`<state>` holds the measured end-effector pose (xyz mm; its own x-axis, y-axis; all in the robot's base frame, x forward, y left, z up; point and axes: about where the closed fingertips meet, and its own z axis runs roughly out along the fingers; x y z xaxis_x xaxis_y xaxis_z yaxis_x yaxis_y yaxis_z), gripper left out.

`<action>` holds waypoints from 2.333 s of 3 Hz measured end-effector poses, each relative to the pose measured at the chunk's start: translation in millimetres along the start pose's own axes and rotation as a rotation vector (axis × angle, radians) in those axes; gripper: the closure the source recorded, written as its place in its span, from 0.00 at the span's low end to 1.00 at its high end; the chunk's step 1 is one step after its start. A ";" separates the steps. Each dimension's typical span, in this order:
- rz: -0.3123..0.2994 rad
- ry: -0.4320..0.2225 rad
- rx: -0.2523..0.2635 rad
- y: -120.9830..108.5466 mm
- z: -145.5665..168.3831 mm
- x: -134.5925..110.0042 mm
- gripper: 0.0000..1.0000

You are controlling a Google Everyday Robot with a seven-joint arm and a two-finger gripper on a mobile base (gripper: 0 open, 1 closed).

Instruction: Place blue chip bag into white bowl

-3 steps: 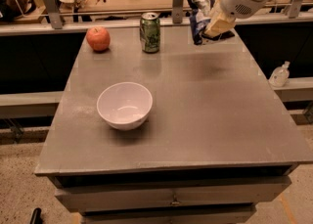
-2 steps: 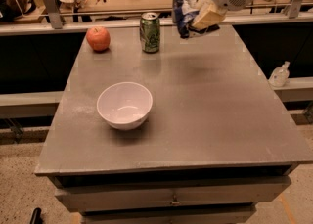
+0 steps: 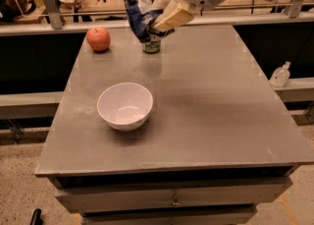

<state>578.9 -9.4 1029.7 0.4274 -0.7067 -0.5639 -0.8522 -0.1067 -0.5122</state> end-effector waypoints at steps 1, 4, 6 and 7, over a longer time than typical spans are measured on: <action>-0.048 -0.075 -0.097 33.8 14.7 -29.4 1.00; -0.130 -0.072 -0.274 117.8 51.9 -50.7 0.82; -0.136 -0.072 -0.275 118.9 51.9 -54.6 0.36; -0.142 -0.071 -0.276 119.7 51.9 -57.7 0.04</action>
Offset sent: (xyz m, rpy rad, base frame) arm -0.1151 0.0608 -0.0568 -0.0457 0.1391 0.3175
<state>467.9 54.9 967.3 0.5598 -0.6213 -0.5483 -0.8280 -0.3934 -0.3995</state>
